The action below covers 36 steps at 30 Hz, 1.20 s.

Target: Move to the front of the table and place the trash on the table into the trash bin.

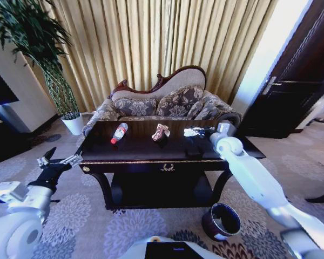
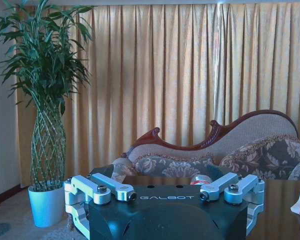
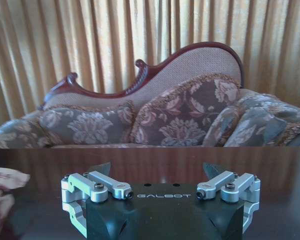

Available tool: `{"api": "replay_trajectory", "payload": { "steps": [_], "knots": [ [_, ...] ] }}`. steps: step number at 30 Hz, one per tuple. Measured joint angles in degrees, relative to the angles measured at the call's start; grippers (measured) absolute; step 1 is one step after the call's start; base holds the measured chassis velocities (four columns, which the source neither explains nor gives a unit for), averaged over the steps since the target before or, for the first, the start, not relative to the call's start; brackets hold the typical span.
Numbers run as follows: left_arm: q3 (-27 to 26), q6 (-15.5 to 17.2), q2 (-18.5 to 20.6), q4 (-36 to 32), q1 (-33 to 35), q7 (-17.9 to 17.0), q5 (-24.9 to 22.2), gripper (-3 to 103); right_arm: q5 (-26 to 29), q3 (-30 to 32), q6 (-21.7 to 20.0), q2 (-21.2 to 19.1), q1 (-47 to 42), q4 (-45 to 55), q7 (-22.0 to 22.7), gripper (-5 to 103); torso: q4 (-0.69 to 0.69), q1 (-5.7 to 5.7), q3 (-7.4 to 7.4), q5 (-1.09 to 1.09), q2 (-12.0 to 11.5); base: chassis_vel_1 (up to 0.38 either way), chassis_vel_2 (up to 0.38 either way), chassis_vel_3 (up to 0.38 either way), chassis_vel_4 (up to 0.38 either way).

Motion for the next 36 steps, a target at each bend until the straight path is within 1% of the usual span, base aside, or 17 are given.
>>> {"api": "replay_trajectory", "payload": {
  "steps": [3, 5, 7, 8, 10, 13, 17, 19, 25, 26, 27, 29, 30, 33, 34, 36],
  "knots": [
    [0.76, 0.03, -0.63, 0.00, -0.05, 0.04, 0.12, 100, -1.49, -1.13, -0.04, 0.36, 2.10, -3.25, -0.05, 100, 0.00, 0.00, 0.00, 0.01, 0.00, 0.000, 0.000, 0.000, 0.000],
    [0.80, 0.03, -0.66, 0.00, -0.05, 0.06, 0.13, 100, -1.67, -1.21, -0.12, 0.35, 2.24, -3.53, -0.05, 100, 0.00, 0.00, 0.00, 0.01, 0.00, 0.000, 0.000, 0.000, 0.000],
    [0.78, 0.03, -0.65, 0.00, -0.03, 0.11, 0.14, 100, -2.30, -1.56, -1.52, 0.01, 2.77, -4.54, 0.11, 100, 0.00, 0.00, 0.00, 0.02, 0.00, 0.000, 0.000, 0.000, 0.000],
    [0.78, 0.03, -0.65, 0.00, -0.03, 0.11, 0.14, 100, -2.30, -1.56, -1.52, 0.01, 2.77, -4.54, 0.11, 100, 0.00, 0.00, 0.00, 0.02, 0.00, 0.000, 0.000, 0.000, 0.000],
    [0.47, 0.03, -0.39, 0.00, -0.10, 0.19, 0.01, 100, -2.52, -1.72, -3.48, -0.41, 3.13, -5.33, 0.48, 100, -0.01, 0.00, 0.00, 0.02, 0.00, 0.000, 0.000, 0.000, 0.000],
    [0.28, 0.00, -0.46, 0.00, -0.07, 0.28, -0.03, 100, -2.92, -1.90, -4.43, -0.34, 3.31, -6.41, 0.74, 100, -0.01, 0.00, -0.01, 0.01, 0.00, 0.000, 0.000, 0.000, 0.000],
    [0.13, -0.13, -0.59, 0.00, 0.06, 0.34, -0.06, 100, -4.07, -2.33, -4.92, -0.01, 3.41, -7.61, 0.82, 100, 0.00, 0.00, -0.01, 0.02, 0.00, 0.000, 0.000, 0.000, 0.000],
    [0.11, -0.31, -0.35, 0.00, -0.44, 0.36, -0.12, 100, -5.95, -3.60, -5.00, 0.42, 3.89, -9.46, 0.84, 100, 0.00, 0.00, -0.01, 0.02, 0.00, 0.000, 0.000, 0.000, 0.000],
    [-0.14, -0.49, -0.64, 0.00, -0.31, 0.36, -0.24, 100, -6.45, -4.74, -4.95, 1.11, 5.46, -12.30, 0.76, 100, 0.01, 0.00, -0.01, 0.01, 0.00, 0.000, 0.000, 0.000, 0.000],
    [-0.35, -0.80, -0.69, 0.00, -0.16, 0.37, -0.24, 100, -6.46, -4.86, -4.95, 1.22, 5.72, -12.76, 0.70, 103, 0.01, 0.00, 0.00, 0.01, 0.00, 0.000, 0.000, 0.000, 0.000],
    [-0.35, -0.80, -0.69, 0.00, -0.16, 0.37, -0.24, 100, -6.46, -4.86, -4.95, 1.22, 5.72, -12.76, 0.70, 103, 0.01, 0.00, 0.00, 0.01, 0.00, 0.000, 0.000, 0.000, 0.000],
    [-0.90, -1.12, -0.68, 0.00, -0.06, 0.40, -0.28, 100, -6.51, -4.93, -4.96, 1.32, 5.94, -13.12, 0.50, 97, 0.00, 0.00, 0.00, 0.02, 0.00, 0.000, 0.000, 0.000, 0.000],
    [-0.90, -1.12, -0.68, 0.00, -0.06, 0.40, -0.28, 100, -6.51, -4.93, -4.96, 1.32, 5.94, -13.12, 0.50, 97, 0.00, 0.00, 0.00, 0.02, 0.00, 0.000, 0.000, 0.000, 0.000],
    [-1.39, -1.31, -0.54, 0.00, -0.05, 0.45, -0.35, 100, -6.65, -4.80, -5.17, 1.33, 5.73, -13.09, 0.15, 82, 0.01, 0.00, -0.01, 0.01, 0.00, 0.000, 0.000, 0.000, 0.000],
    [-1.39, -1.31, -0.54, 0.00, -0.05, 0.45, -0.35, 100, -6.65, -4.80, -5.17, 1.33, 5.73, -13.09, 0.15, 82, 0.01, 0.00, -0.01, 0.01, 0.00, 0.000, 0.000, 0.000, 0.000],
    [-1.46, -1.38, -0.35, 0.00, -0.07, 0.55, -0.36, 100, -6.87, -4.49, -5.49, 1.29, 5.21, -12.96, -0.09, 70, 0.00, 0.00, -0.01, 0.02, 0.00, 0.000, 0.000, 0.000, 0.000]
  ]
}}
